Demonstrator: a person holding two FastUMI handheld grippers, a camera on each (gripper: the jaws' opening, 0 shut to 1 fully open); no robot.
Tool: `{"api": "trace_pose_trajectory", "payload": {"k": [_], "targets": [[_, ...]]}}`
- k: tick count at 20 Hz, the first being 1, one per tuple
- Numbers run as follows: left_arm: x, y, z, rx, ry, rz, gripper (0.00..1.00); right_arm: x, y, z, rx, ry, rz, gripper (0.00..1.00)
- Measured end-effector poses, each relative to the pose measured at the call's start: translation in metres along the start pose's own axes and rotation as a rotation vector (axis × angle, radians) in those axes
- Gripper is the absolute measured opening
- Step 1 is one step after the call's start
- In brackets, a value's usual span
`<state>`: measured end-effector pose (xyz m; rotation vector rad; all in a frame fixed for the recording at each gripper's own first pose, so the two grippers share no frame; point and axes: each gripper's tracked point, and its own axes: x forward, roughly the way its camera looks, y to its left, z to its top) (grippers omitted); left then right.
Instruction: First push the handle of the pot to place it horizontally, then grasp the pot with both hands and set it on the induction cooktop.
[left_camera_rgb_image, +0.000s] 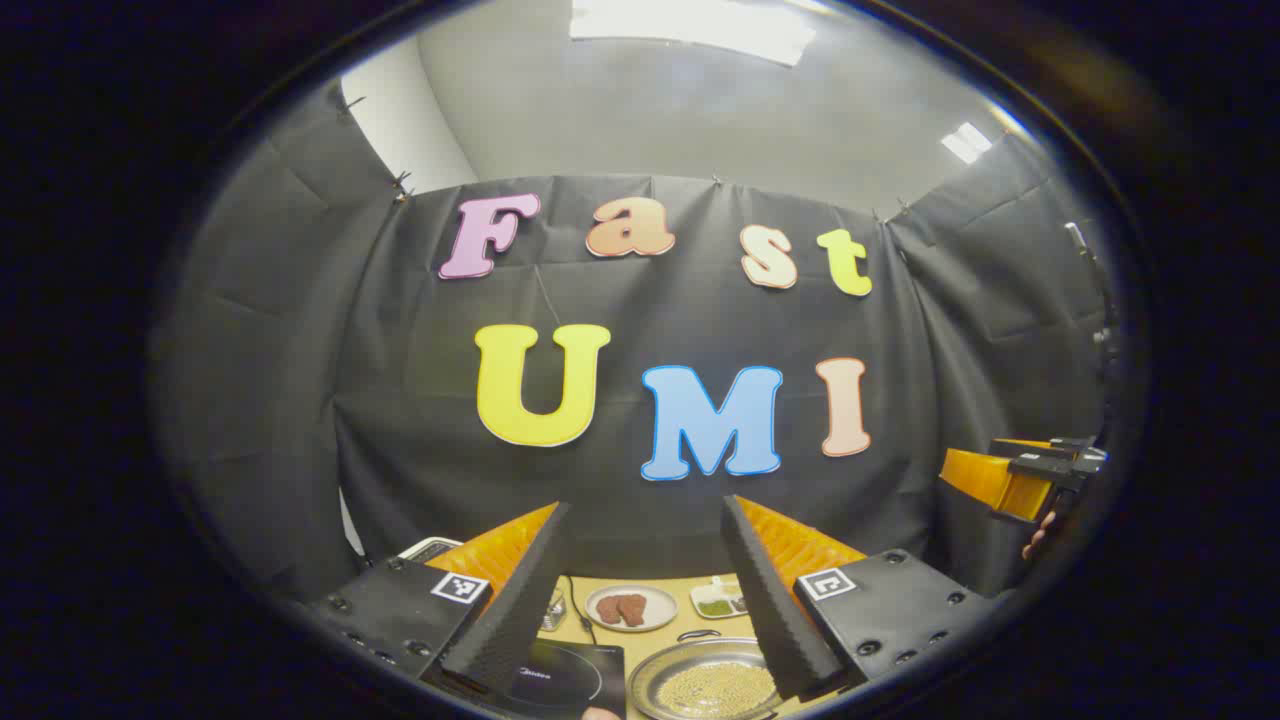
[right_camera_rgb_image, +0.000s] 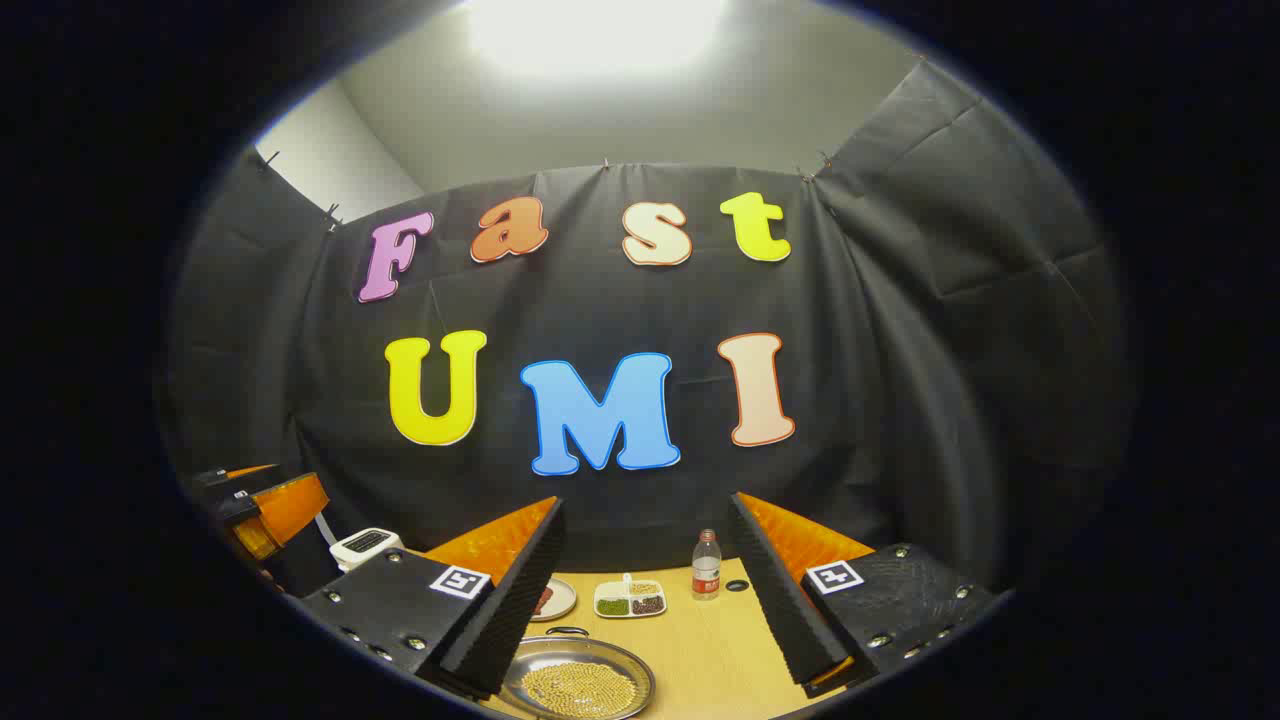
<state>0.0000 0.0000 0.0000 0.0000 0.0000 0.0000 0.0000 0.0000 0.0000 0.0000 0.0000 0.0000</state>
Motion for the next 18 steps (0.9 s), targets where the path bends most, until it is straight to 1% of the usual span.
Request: {"api": "trace_pose_trajectory", "payload": {"k": [1, 2, 3, 4, 9, 18], "targets": [[0.001, -0.002, 0.000, -0.011, -0.002, -0.009, 0.96, 0.000, 0.000, 0.000, -0.001, -0.001, -0.002, 0.99], [0.003, -0.003, 0.002, -0.015, -0.006, -0.016, 0.96, -0.001, 0.001, 0.000, -0.001, -0.004, -0.001, 0.99], [0.004, 0.000, 0.003, -0.011, -0.010, -0.015, 0.96, 0.000, 0.000, 0.001, -0.002, -0.003, -0.001, 0.94], [0.004, 0.001, 0.004, -0.002, -0.013, -0.010, 0.96, 0.000, -0.001, -0.001, -0.003, 0.001, -0.004, 0.99], [0.003, 0.002, 0.004, 0.009, -0.018, -0.014, 0.95, 0.005, -0.003, -0.005, 0.015, 0.012, -0.012, 0.99], [0.003, 0.020, 0.002, 0.009, -0.015, 0.021, 0.95, 0.011, -0.001, -0.020, 0.015, 0.050, -0.008, 0.99]]}}
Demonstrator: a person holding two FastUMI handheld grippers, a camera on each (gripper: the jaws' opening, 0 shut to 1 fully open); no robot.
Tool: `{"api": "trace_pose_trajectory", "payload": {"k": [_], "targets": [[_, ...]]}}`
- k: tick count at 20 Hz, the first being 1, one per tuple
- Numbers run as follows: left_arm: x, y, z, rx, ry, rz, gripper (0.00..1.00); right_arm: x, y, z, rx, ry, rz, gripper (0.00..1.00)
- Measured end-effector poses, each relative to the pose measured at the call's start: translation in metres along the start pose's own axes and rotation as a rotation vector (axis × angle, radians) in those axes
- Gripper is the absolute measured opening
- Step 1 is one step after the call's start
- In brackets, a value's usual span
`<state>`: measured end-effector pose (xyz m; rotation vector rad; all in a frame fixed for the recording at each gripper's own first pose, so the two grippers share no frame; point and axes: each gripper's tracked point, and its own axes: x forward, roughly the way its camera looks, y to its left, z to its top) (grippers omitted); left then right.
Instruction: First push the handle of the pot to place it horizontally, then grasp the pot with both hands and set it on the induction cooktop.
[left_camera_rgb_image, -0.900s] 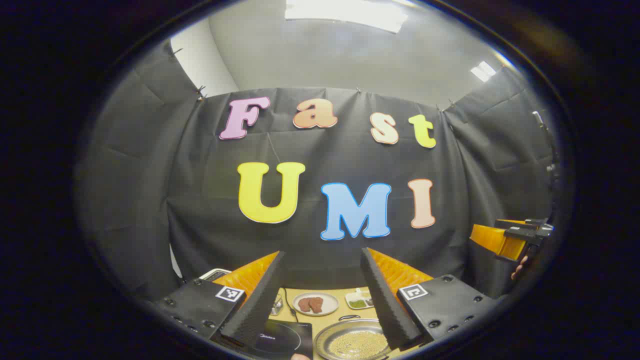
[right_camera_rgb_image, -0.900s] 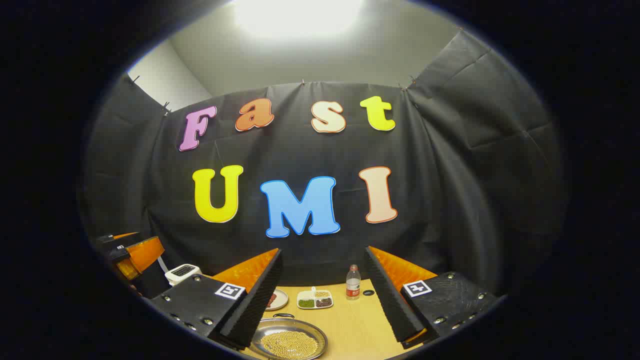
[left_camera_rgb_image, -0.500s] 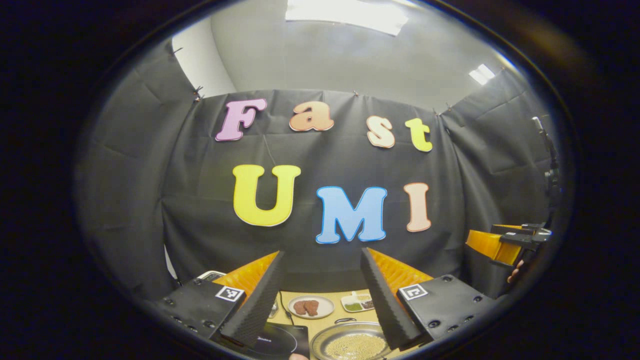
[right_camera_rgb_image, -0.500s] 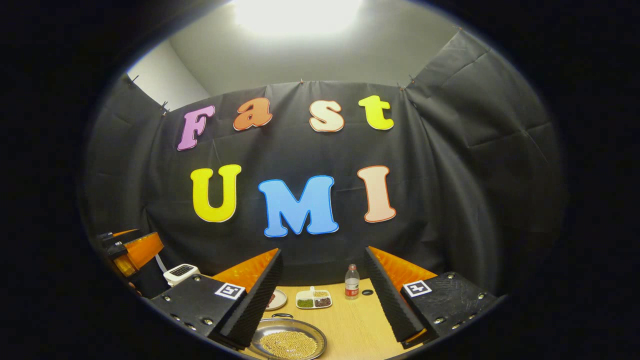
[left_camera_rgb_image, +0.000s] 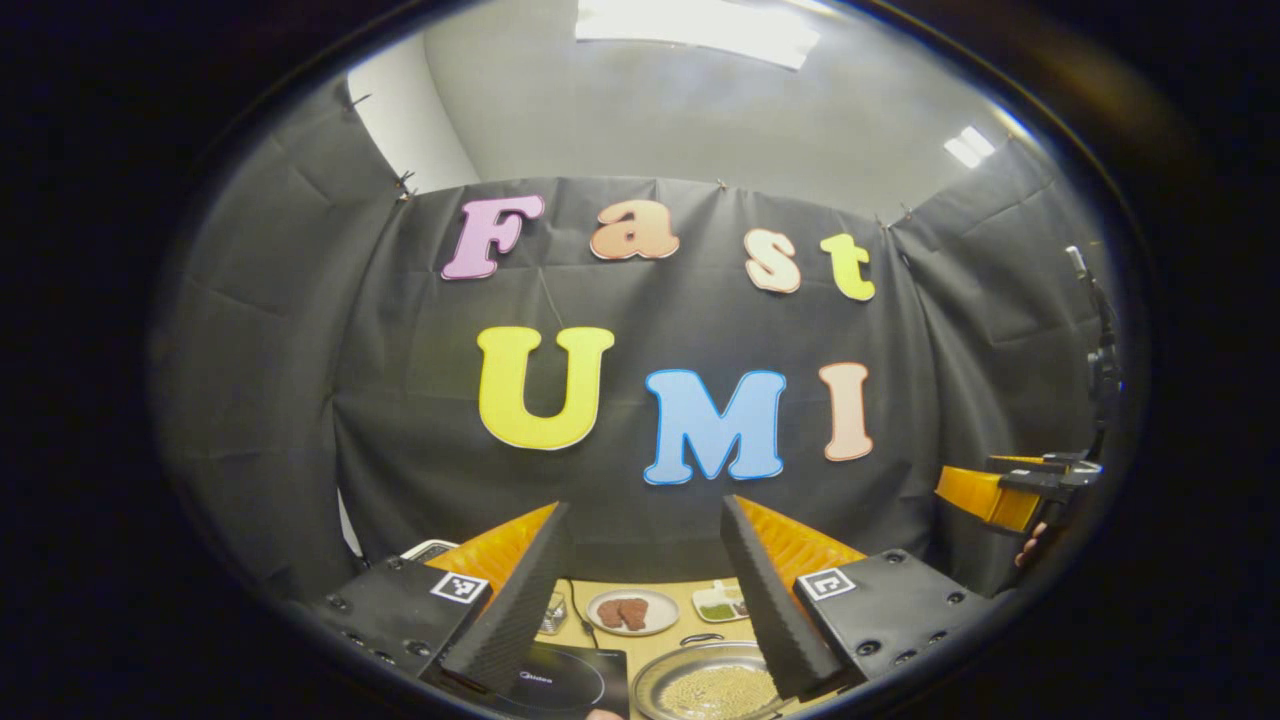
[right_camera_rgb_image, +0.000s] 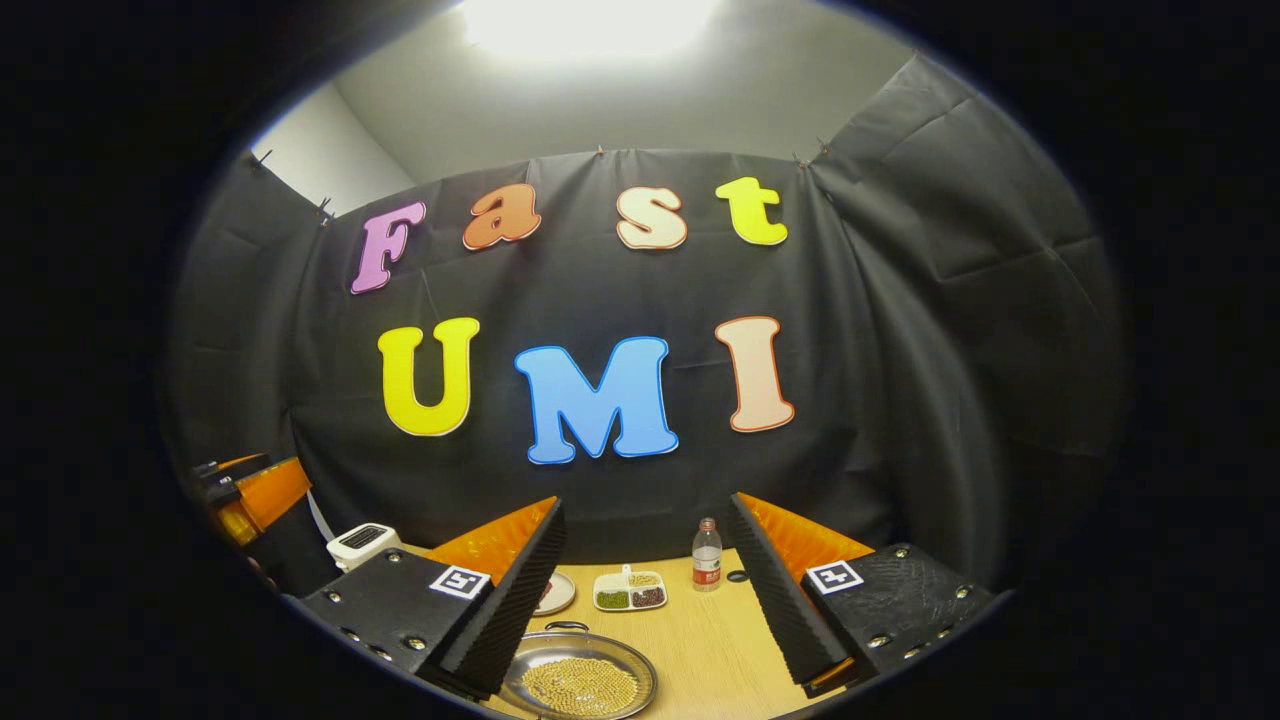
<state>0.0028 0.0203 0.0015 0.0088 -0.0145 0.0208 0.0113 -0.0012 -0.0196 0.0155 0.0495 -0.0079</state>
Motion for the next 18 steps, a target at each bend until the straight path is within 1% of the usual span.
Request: {"api": "trace_pose_trajectory", "payload": {"k": [4, 9, 10, 11, 12, 13, 14, 15, 16, 17, 18], "targets": [[-0.001, 0.006, -0.008, -0.002, 0.012, 0.012, 0.95, 0.001, 0.005, -0.016, -0.005, 0.046, 0.010, 0.99], [-0.004, 0.008, -0.016, 0.006, 0.036, 0.006, 0.95, -0.006, 0.015, -0.047, -0.015, 0.133, 0.032, 0.99], [-0.004, 0.008, -0.019, 0.009, 0.040, 0.005, 0.95, -0.006, 0.015, -0.055, -0.016, 0.157, 0.032, 0.95], [-0.006, 0.009, -0.020, 0.010, 0.044, 0.005, 0.95, -0.008, 0.018, -0.064, -0.012, 0.188, 0.040, 0.89], [-0.005, 0.009, -0.022, 0.008, 0.049, 0.004, 0.95, -0.012, 0.023, -0.075, -0.010, 0.221, 0.050, 0.86], [-0.006, 0.010, -0.026, 0.006, 0.056, 0.004, 0.95, -0.014, 0.023, -0.085, -0.012, 0.258, 0.045, 0.86], [-0.008, 0.011, -0.029, 0.004, 0.063, 0.004, 0.95, -0.016, 0.024, -0.096, -0.012, 0.294, 0.046, 0.66], [-0.009, 0.013, -0.030, 0.004, 0.069, 0.005, 0.95, -0.018, 0.026, -0.106, -0.020, 0.332, 0.046, 0.65], [-0.009, 0.015, -0.033, 0.003, 0.076, 0.007, 0.95, -0.021, 0.026, -0.117, -0.025, 0.367, 0.046, 0.52], [-0.011, 0.017, -0.034, 0.002, 0.081, 0.008, 0.95, -0.025, 0.024, -0.125, -0.033, 0.399, 0.037, 0.50], [-0.011, 0.018, -0.038, 0.001, 0.087, 0.008, 0.95, -0.027, 0.024, -0.134, -0.036, 0.429, 0.030, 0.42]]}}
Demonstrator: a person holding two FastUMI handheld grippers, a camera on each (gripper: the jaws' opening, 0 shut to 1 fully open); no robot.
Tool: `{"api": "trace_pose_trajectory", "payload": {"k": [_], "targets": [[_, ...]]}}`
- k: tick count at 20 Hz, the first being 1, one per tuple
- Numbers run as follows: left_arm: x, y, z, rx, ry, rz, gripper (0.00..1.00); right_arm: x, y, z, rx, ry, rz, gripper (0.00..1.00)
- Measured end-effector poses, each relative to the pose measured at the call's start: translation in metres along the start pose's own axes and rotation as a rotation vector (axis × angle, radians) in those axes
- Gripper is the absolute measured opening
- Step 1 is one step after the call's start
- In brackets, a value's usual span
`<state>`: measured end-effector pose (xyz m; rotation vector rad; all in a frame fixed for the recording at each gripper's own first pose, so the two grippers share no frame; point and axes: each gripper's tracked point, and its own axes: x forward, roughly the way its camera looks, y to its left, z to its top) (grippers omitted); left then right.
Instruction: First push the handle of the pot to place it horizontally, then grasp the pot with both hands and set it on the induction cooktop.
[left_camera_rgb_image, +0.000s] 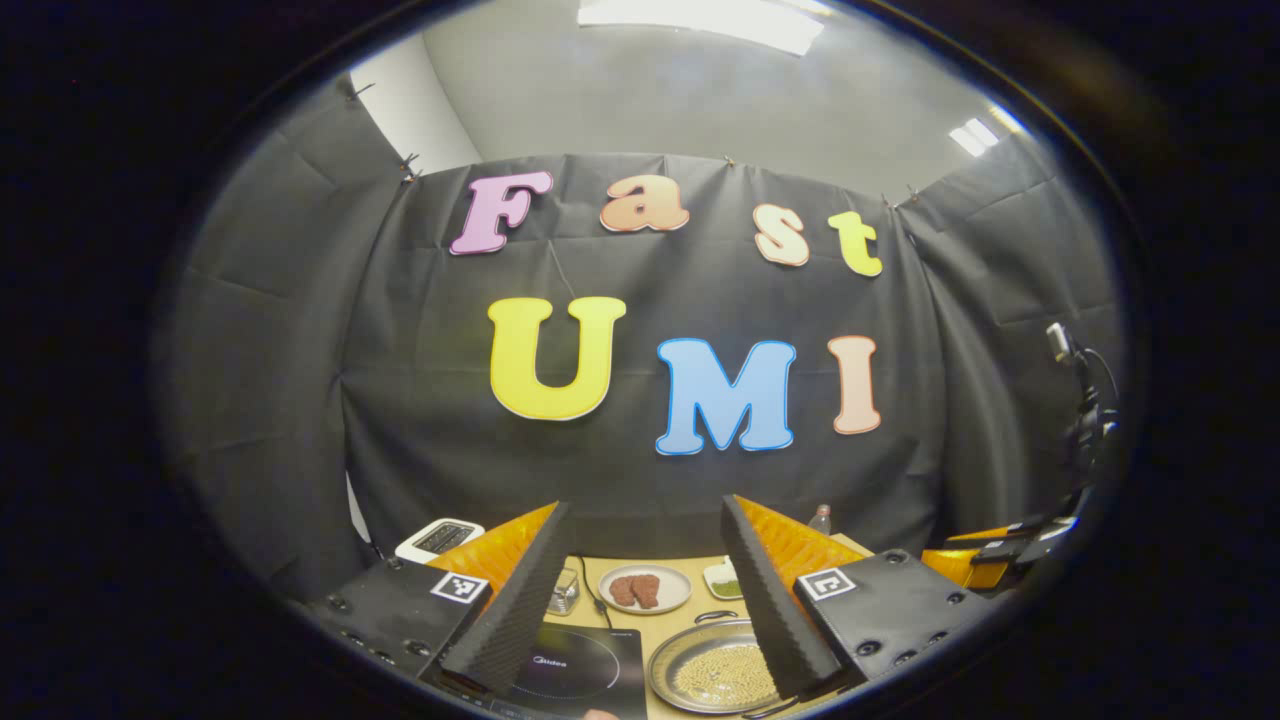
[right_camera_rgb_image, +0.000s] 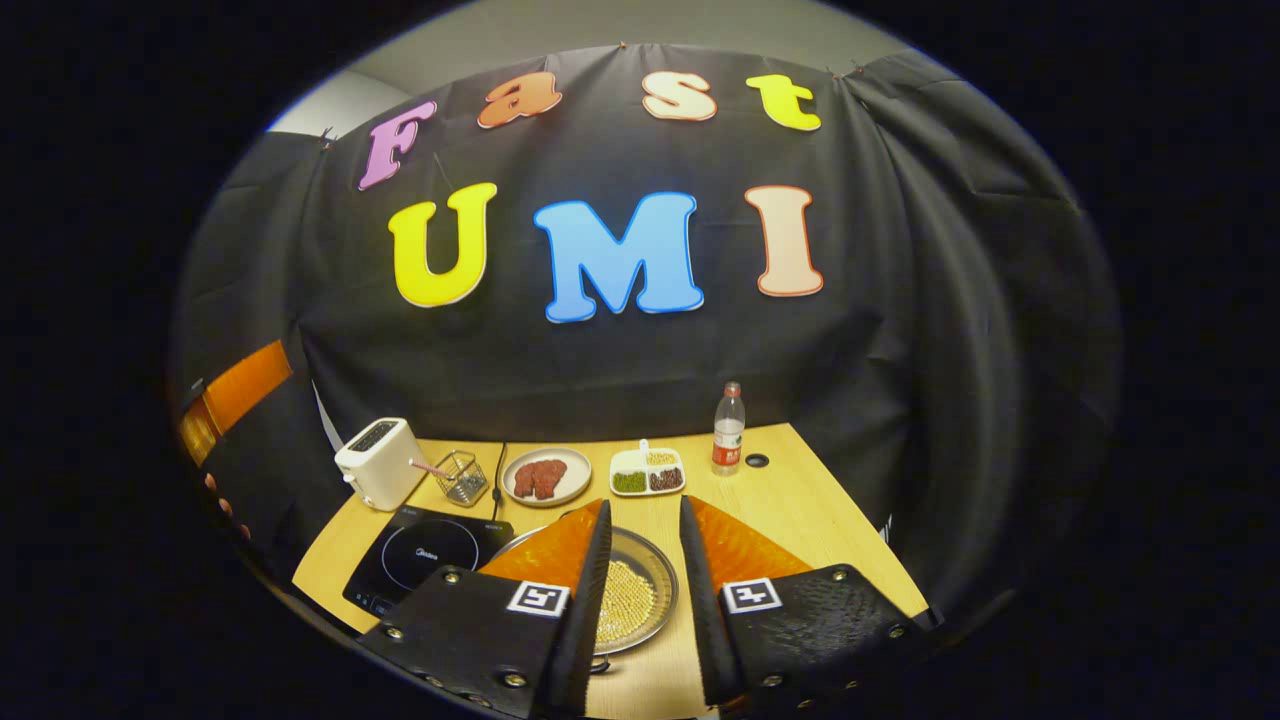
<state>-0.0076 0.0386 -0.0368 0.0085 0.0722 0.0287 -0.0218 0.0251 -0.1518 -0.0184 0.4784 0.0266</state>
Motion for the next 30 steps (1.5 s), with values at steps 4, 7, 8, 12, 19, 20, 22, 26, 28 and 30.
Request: {"api": "trace_pose_trajectory", "payload": {"k": [4, 7, 8, 12, 19, 20, 22, 26, 28, 30], "targets": [[-0.002, 0.010, -0.011, -0.003, 0.027, 0.008, 0.95, 0.005, 0.014, -0.038, 0.036, 0.135, 0.046, 0.19], [-0.004, 0.018, -0.019, -0.001, 0.037, 0.014, 0.95, 0.011, 0.029, -0.068, 0.085, 0.232, 0.101, 0.22], [-0.003, 0.022, -0.022, 0.003, 0.041, 0.016, 0.95, 0.010, 0.034, -0.075, 0.104, 0.264, 0.119, 0.13], [-0.004, 0.041, -0.034, -0.002, 0.065, 0.040, 0.99, 0.014, 0.051, -0.111, 0.130, 0.381, 0.161, 0.02], [-0.013, 0.070, -0.032, -0.003, 0.061, 0.084, 0.97, 0.018, 0.087, -0.171, 0.145, 0.585, 0.244, 0.04], [-0.014, 0.073, -0.032, -0.001, 0.057, 0.088, 0.97, 0.019, 0.093, -0.179, 0.137, 0.609, 0.259, 0.04], [-0.015, 0.077, -0.034, 0.000, 0.058, 0.091, 0.95, 0.018, 0.103, -0.190, 0.111, 0.644, 0.278, 0.04], [-0.022, 0.089, -0.037, 0.003, 0.061, 0.102, 0.97, 0.023, 0.121, -0.215, 0.095, 0.717, 0.299, 0.04], [-0.024, 0.097, -0.037, 0.010, 0.064, 0.115, 0.97, 0.023, 0.132, -0.229, 0.105, 0.759, 0.315, 0.04], [-0.029, 0.104, -0.034, 0.010, 0.061, 0.126, 0.97, 0.027, 0.138, -0.241, 0.102, 0.786, 0.317, 0.04]]}}
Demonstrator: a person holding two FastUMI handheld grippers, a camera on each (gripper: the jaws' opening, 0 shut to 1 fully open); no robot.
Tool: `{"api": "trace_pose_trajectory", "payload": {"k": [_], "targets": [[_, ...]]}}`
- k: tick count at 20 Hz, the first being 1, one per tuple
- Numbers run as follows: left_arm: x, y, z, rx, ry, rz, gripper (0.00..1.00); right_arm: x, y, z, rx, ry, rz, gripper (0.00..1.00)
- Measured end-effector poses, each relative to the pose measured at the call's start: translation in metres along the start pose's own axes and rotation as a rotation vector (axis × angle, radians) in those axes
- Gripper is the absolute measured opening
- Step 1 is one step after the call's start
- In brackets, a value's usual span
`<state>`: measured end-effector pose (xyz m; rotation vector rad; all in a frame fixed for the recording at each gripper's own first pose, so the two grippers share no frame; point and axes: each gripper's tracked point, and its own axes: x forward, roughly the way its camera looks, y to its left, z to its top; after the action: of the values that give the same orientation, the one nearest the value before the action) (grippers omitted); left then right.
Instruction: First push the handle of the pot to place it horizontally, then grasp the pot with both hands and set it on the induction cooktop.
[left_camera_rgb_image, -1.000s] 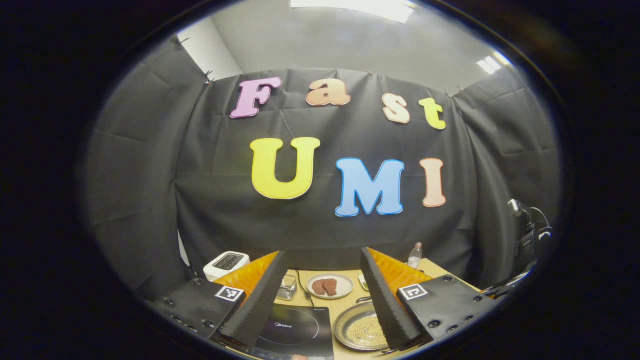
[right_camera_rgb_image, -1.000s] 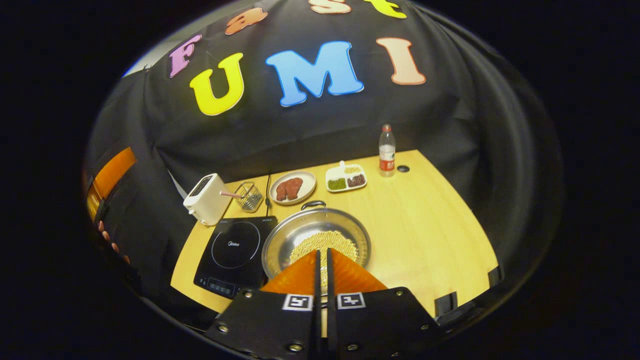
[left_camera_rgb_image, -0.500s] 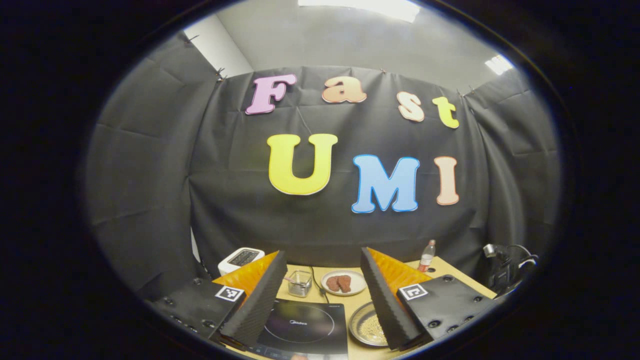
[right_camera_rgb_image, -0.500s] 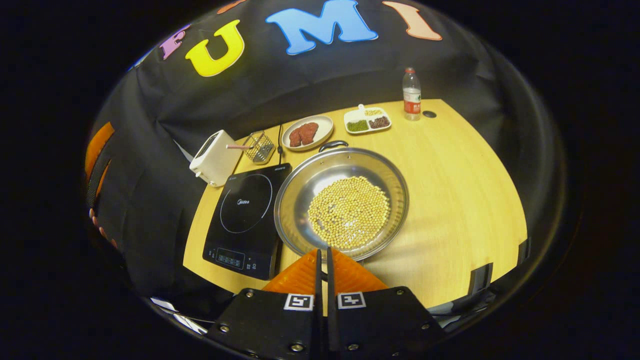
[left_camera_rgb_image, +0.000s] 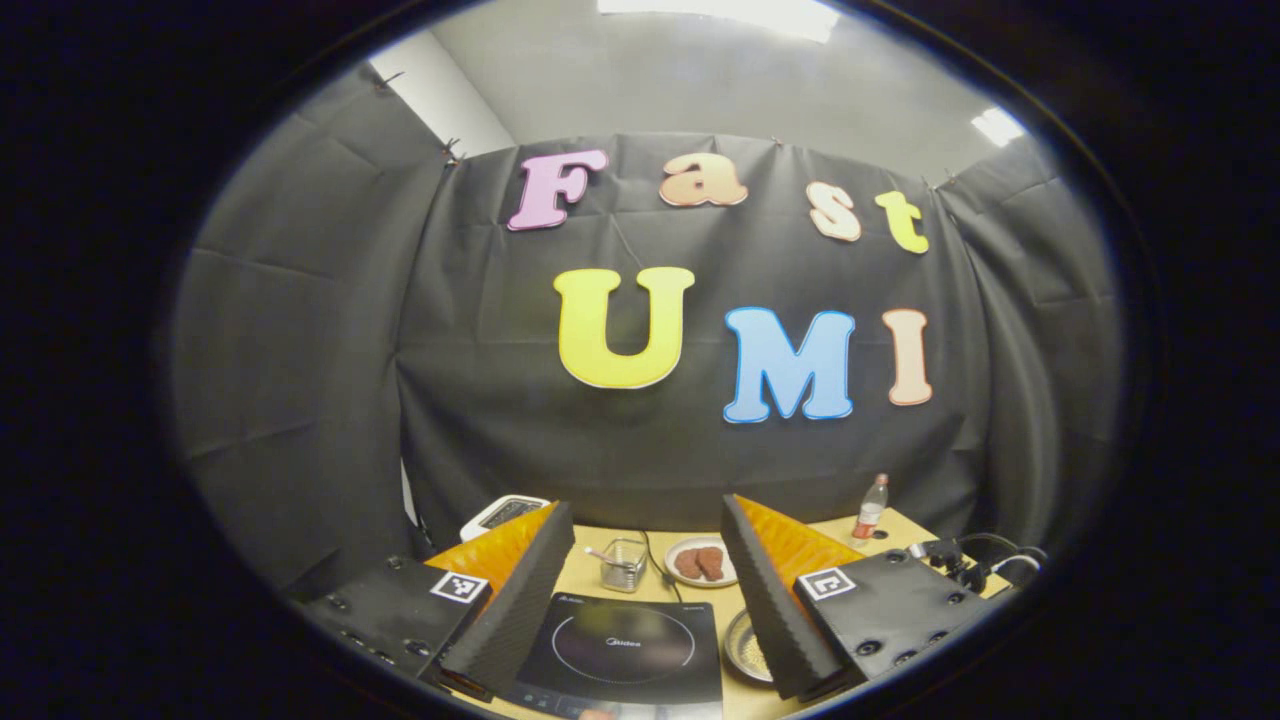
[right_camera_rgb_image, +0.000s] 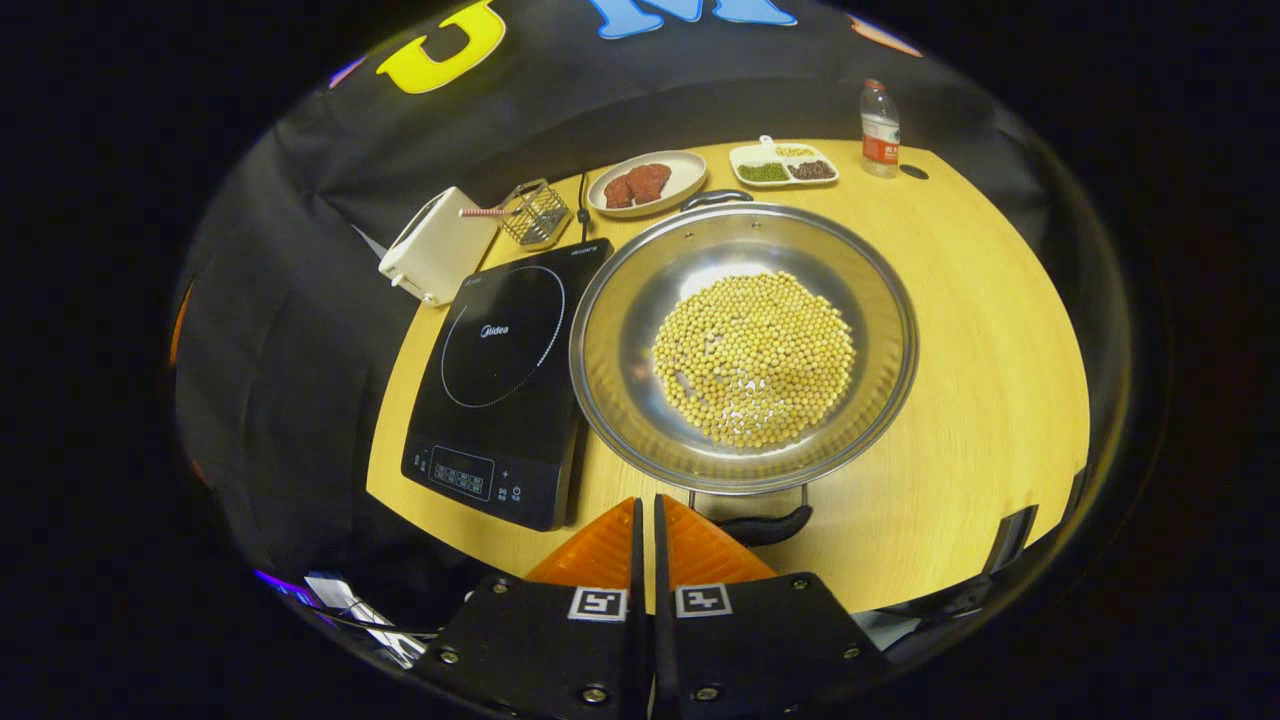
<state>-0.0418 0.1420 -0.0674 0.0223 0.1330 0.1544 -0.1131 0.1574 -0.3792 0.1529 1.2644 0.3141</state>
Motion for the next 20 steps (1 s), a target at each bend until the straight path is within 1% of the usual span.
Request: {"api": "trace_pose_trajectory", "payload": {"k": [3, 7, 8, 9, 10, 12, 14, 15, 16, 17, 19, 20], "targets": [[-0.007, 0.012, 0.007, 0.010, -0.015, 0.021, 0.98, 0.019, 0.000, -0.004, -0.004, 0.027, -0.003, 0.04], [-0.013, 0.014, 0.009, 0.025, -0.015, 0.029, 0.99, 0.039, -0.002, -0.009, -0.001, 0.058, -0.015, 0.04], [-0.015, 0.013, 0.010, 0.030, -0.017, 0.031, 0.95, 0.042, -0.003, -0.011, 0.006, 0.065, -0.017, 0.04], [-0.018, 0.011, 0.012, 0.034, -0.019, 0.031, 0.95, 0.046, -0.006, -0.011, 0.013, 0.073, -0.023, 0.04], [-0.020, 0.010, 0.012, 0.037, -0.021, 0.031, 0.99, 0.049, -0.009, -0.013, 0.026, 0.077, -0.030, 0.04], [-0.022, 0.009, 0.013, 0.046, -0.020, 0.031, 0.99, 0.052, -0.012, -0.013, 0.076, 0.079, -0.021, 0.04], [-0.022, 0.005, 0.012, 0.053, -0.021, 0.030, 0.99, 0.050, -0.012, -0.012, 0.119, 0.078, -0.005, 0.01], [-0.023, 0.003, 0.013, 0.054, -0.020, 0.026, 0.95, 0.049, -0.013, -0.011, 0.126, 0.077, -0.001, 0.01], [-0.022, 0.001, 0.013, 0.054, -0.019, 0.023, 0.95, 0.049, -0.015, -0.012, 0.129, 0.075, 0.000, 0.01], [-0.022, -0.002, 0.014, 0.053, -0.021, 0.020, 0.99, 0.048, -0.017, -0.011, 0.134, 0.074, 0.000, 0.00], [-0.021, -0.008, 0.015, 0.053, -0.022, 0.011, 0.95, 0.047, -0.021, -0.012, 0.151, 0.076, 0.005, 0.00], [-0.020, -0.011, 0.014, 0.053, -0.021, 0.005, 0.95, 0.046, -0.024, -0.014, 0.159, 0.077, 0.007, 0.01]]}}
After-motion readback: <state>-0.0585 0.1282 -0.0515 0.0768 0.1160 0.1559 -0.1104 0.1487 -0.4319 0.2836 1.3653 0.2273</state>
